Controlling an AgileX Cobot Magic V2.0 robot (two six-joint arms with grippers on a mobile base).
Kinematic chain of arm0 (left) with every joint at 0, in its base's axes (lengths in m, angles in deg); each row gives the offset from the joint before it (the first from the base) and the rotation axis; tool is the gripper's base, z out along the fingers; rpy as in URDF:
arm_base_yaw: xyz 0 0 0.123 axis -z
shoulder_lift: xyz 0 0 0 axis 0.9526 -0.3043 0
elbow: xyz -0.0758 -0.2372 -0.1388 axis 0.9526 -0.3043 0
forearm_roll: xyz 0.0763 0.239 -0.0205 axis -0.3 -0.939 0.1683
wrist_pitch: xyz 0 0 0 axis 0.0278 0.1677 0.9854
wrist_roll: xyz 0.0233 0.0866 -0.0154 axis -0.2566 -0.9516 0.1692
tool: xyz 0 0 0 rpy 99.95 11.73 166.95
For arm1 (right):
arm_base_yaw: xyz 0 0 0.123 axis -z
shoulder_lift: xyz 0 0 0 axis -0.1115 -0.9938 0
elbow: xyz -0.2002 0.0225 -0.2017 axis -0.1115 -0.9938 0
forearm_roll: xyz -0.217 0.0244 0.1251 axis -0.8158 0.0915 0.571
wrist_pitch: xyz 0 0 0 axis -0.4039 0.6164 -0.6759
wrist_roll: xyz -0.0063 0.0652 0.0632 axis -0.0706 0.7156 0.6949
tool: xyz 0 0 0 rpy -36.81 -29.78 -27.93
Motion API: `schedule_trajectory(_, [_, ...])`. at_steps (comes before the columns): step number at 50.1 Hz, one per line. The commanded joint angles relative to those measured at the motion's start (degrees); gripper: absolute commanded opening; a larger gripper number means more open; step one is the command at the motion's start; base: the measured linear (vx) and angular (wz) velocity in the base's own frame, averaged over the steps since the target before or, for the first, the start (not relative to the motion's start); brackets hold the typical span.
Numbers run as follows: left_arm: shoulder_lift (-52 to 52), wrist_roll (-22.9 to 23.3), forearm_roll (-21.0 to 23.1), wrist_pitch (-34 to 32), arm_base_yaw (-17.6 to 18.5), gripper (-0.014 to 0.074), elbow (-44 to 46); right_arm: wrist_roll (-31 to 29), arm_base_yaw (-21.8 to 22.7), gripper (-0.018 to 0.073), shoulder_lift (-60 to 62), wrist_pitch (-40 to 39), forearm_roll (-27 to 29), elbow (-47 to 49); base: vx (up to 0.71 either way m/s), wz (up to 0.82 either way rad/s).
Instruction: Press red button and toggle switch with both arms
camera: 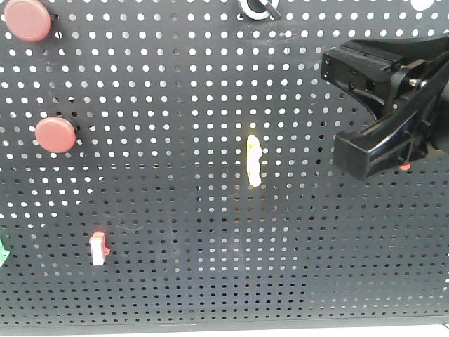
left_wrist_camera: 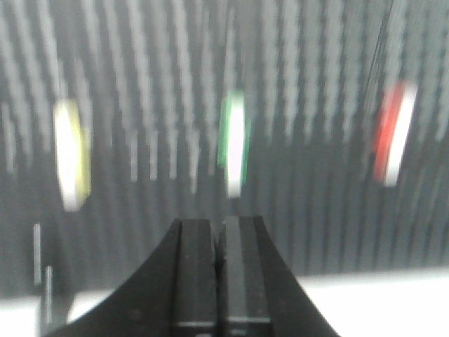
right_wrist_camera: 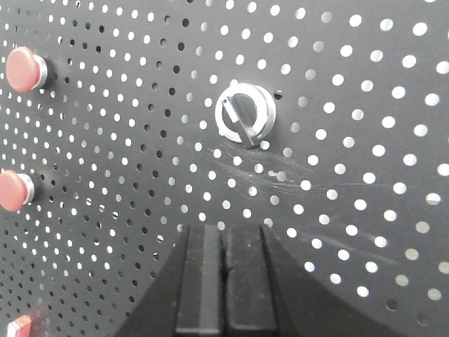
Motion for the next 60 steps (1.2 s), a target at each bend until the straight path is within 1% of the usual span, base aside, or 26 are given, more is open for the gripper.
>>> schedule_trajectory(1, [3.71, -0.11, 0.38, -5.21, -0.64, 0.0001, -5.21, -0.08, -0.01, 0.0, 0.9, -3.77, -1.21, 1.56, 0.0, 0.0])
schedule_trajectory(4, [7.35, -0.11, 0.49, -5.72, -0.64, 0.0001, -8.42, -0.08, -0.01, 0.0, 0.9, -3.77, -1.21, 1.56, 0.0, 0.0])
schedule_trajectory(5, [8.4, -0.02, 0.49, -4.86, -0.64, 0.0001, -8.84, -0.08, -0.01, 0.0, 0.9, -3.77, -1.21, 1.56, 0.0, 0.0])
schedule_trajectory(6, [10.03, -0.02, 0.49, -1.46, -0.58, 0.0001, -8.45, -0.08, -0.01, 0.0, 0.9, -3.77, -1.21, 1.56, 0.0, 0.0])
schedule_trajectory(8, [10.82, -0.08, 0.43, 2.14, -0.58, 0.0001, -7.97, -0.08, -0.01, 0.0, 0.9, -3.84, -1.21, 1.56, 0.0, 0.0])
schedule_trajectory(14, [10.38, -0.08, 0.47, 5.39, -0.58, 0.0001, -8.19, -0.08, -0.08, 0.0, 0.9, -3.58, -1.21, 1.56, 0.0, 0.0])
schedule_trajectory(60, [10.3, -0.08, 0.52, 5.81, -0.58, 0.0001, -8.19, -0.61, -0.08, 0.0, 0.9, -2.64, -1.77, 1.41, 0.0, 0.0])
